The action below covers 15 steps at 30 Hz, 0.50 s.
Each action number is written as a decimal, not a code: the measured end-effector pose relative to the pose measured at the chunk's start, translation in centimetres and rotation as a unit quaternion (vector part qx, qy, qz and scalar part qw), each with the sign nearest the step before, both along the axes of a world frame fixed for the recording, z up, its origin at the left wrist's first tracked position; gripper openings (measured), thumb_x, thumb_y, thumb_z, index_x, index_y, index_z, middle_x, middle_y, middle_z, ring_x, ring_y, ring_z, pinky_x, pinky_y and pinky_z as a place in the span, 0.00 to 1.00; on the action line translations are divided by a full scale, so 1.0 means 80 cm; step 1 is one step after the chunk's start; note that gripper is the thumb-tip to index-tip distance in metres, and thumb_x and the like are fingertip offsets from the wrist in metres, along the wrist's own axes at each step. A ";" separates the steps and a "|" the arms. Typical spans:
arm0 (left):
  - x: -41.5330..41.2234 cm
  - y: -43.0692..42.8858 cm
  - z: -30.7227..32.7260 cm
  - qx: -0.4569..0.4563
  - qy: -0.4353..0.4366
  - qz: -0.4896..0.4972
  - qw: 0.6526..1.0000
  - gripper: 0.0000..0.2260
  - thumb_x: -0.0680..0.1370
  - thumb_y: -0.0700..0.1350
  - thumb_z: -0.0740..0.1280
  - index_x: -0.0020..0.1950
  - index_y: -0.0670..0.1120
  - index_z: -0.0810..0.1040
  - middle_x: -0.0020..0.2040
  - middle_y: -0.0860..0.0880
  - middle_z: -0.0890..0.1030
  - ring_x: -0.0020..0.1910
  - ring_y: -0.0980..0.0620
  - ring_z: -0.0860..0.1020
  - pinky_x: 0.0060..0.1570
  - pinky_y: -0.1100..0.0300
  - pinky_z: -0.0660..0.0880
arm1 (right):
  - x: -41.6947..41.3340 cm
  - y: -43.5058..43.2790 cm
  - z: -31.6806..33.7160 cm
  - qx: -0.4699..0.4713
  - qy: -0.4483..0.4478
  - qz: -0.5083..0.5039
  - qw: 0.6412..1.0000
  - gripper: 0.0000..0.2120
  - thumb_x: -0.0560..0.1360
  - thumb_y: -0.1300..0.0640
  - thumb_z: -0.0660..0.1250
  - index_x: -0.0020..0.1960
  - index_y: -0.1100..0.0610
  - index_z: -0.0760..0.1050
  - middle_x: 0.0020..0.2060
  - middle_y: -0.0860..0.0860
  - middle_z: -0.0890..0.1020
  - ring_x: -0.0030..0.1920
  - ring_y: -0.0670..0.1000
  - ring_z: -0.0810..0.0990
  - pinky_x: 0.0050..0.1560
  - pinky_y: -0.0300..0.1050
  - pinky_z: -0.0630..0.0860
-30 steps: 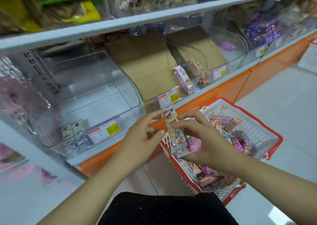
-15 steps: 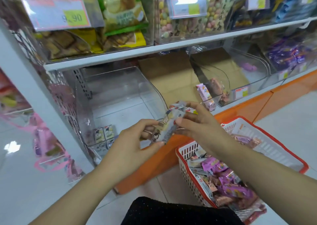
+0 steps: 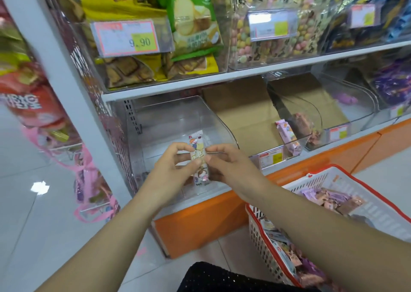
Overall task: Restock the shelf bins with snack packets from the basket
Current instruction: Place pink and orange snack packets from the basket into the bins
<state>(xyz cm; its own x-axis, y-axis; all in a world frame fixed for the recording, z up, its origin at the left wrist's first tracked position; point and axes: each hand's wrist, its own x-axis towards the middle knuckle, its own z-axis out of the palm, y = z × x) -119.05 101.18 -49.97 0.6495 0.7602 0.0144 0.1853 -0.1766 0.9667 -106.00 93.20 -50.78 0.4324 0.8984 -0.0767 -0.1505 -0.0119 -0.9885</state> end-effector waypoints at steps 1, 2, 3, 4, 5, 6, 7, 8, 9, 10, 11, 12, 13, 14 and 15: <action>0.001 0.008 0.000 -0.015 0.008 0.002 1.000 0.08 0.76 0.44 0.69 0.51 0.54 0.73 0.50 0.51 0.81 0.41 0.57 0.80 0.42 0.64 0.74 | 0.000 0.005 -0.001 -0.003 -0.019 0.009 1.000 0.04 0.77 0.61 0.65 0.50 0.54 0.73 0.45 0.53 0.81 0.41 0.50 0.80 0.46 0.43 0.79; 0.002 0.015 0.000 -0.029 0.014 0.000 0.999 0.09 0.76 0.44 0.69 0.51 0.54 0.72 0.51 0.49 0.81 0.41 0.57 0.80 0.41 0.62 0.73 | 0.003 0.010 -0.003 -0.008 -0.051 0.017 0.999 0.04 0.77 0.60 0.65 0.51 0.54 0.74 0.48 0.54 0.81 0.45 0.51 0.81 0.48 0.43 0.79; 0.005 0.022 -0.002 -0.042 0.018 -0.002 0.999 0.09 0.76 0.44 0.69 0.52 0.55 0.72 0.51 0.49 0.81 0.40 0.57 0.80 0.39 0.62 0.72 | 0.009 0.013 -0.004 -0.020 -0.107 0.022 0.994 0.05 0.78 0.59 0.65 0.53 0.53 0.74 0.51 0.54 0.81 0.49 0.51 0.81 0.52 0.42 0.78; 0.007 0.029 -0.003 -0.050 0.022 0.003 0.999 0.10 0.76 0.44 0.69 0.52 0.55 0.71 0.51 0.48 0.80 0.39 0.58 0.80 0.36 0.63 0.71 | 0.017 0.014 -0.006 -0.041 -0.190 0.025 0.981 0.06 0.78 0.58 0.65 0.55 0.52 0.75 0.54 0.52 0.81 0.53 0.49 0.79 0.55 0.40 0.76; 0.011 0.036 -0.004 -0.050 0.025 0.018 0.998 0.11 0.77 0.43 0.68 0.53 0.55 0.70 0.51 0.48 0.80 0.38 0.57 0.79 0.33 0.64 0.71 | 0.027 0.013 -0.010 -0.072 -0.293 0.030 0.953 0.09 0.78 0.57 0.64 0.58 0.52 0.75 0.57 0.50 0.79 0.56 0.47 0.77 0.58 0.38 0.73; 0.015 0.045 -0.005 -0.043 0.029 0.038 0.998 0.12 0.77 0.41 0.68 0.55 0.54 0.69 0.50 0.48 0.79 0.38 0.56 0.78 0.32 0.65 0.73 | 0.036 0.011 -0.016 -0.105 -0.395 0.044 0.912 0.12 0.79 0.56 0.63 0.62 0.53 0.75 0.60 0.49 0.78 0.59 0.46 0.75 0.59 0.35 0.69; 0.019 0.056 -0.010 -0.029 0.041 0.056 0.997 0.14 0.78 0.40 0.67 0.58 0.53 0.67 0.48 0.48 0.78 0.38 0.54 0.78 0.35 0.63 0.76 | 0.044 0.008 -0.021 -0.131 -0.474 0.065 0.869 0.14 0.79 0.56 0.63 0.65 0.54 0.74 0.62 0.48 0.77 0.62 0.46 0.74 0.60 0.33 0.66; 0.023 0.069 -0.016 -0.012 0.065 0.069 0.995 0.18 0.78 0.39 0.67 0.63 0.53 0.66 0.47 0.48 0.77 0.39 0.51 0.79 0.40 0.57 0.79 | 0.049 0.006 -0.027 -0.148 -0.525 0.088 0.834 0.16 0.79 0.56 0.63 0.66 0.54 0.73 0.64 0.48 0.76 0.64 0.46 0.73 0.61 0.34 0.65; 0.028 0.083 -0.023 -0.001 0.097 0.075 0.992 0.24 0.78 0.38 0.67 0.68 0.55 0.62 0.46 0.47 0.78 0.41 0.47 0.80 0.46 0.51 0.80 | 0.051 0.004 -0.032 -0.158 -0.554 0.105 0.810 0.16 0.79 0.55 0.62 0.66 0.53 0.73 0.65 0.48 0.76 0.65 0.47 0.73 0.63 0.36 0.66; 0.031 0.095 -0.030 0.001 0.134 0.076 0.988 0.30 0.77 0.38 0.66 0.73 0.56 0.58 0.46 0.47 0.78 0.42 0.45 0.80 0.50 0.47 0.79 | 0.052 0.003 -0.037 -0.163 -0.567 0.112 0.800 0.16 0.79 0.55 0.62 0.67 0.52 0.73 0.65 0.48 0.75 0.65 0.48 0.72 0.64 0.38 0.66; 0.036 0.106 -0.039 -0.006 0.169 0.072 0.983 0.34 0.77 0.37 0.66 0.76 0.57 0.53 0.46 0.45 0.78 0.43 0.44 0.80 0.51 0.45 0.79 | 0.052 0.002 -0.040 -0.164 -0.568 0.113 0.798 0.17 0.79 0.55 0.62 0.67 0.51 0.72 0.66 0.48 0.75 0.66 0.48 0.72 0.66 0.40 0.67; 0.039 0.113 -0.047 -0.014 0.200 0.063 0.978 0.36 0.77 0.36 0.66 0.77 0.57 0.51 0.47 0.45 0.78 0.41 0.44 0.79 0.51 0.45 0.79 | 0.053 0.002 -0.041 -0.164 -0.567 0.112 0.800 0.17 0.79 0.55 0.63 0.68 0.51 0.72 0.66 0.48 0.75 0.66 0.48 0.71 0.66 0.40 0.66; 0.042 0.118 -0.055 -0.020 0.226 0.052 0.972 0.35 0.77 0.36 0.66 0.77 0.56 0.52 0.49 0.44 0.77 0.40 0.44 0.78 0.49 0.46 0.78 | 0.053 0.002 -0.042 -0.164 -0.566 0.111 0.800 0.18 0.79 0.55 0.63 0.68 0.50 0.71 0.67 0.47 0.74 0.67 0.47 0.71 0.66 0.40 0.65; 0.044 0.120 -0.060 -0.018 0.254 0.039 0.966 0.33 0.77 0.36 0.66 0.76 0.54 0.55 0.52 0.43 0.76 0.40 0.44 0.77 0.48 0.48 0.78 | 0.054 0.002 -0.043 -0.164 -0.567 0.110 0.800 0.18 0.79 0.55 0.63 0.69 0.50 0.71 0.67 0.47 0.74 0.67 0.47 0.70 0.67 0.40 0.65; 0.046 0.121 -0.066 -0.007 0.279 0.026 0.960 0.31 0.77 0.37 0.66 0.75 0.53 0.58 0.55 0.42 0.75 0.41 0.43 0.78 0.48 0.49 0.78 | 0.054 0.002 -0.044 -0.162 -0.567 0.111 0.800 0.18 0.79 0.56 0.63 0.69 0.50 0.71 0.67 0.47 0.74 0.68 0.47 0.70 0.67 0.39 0.65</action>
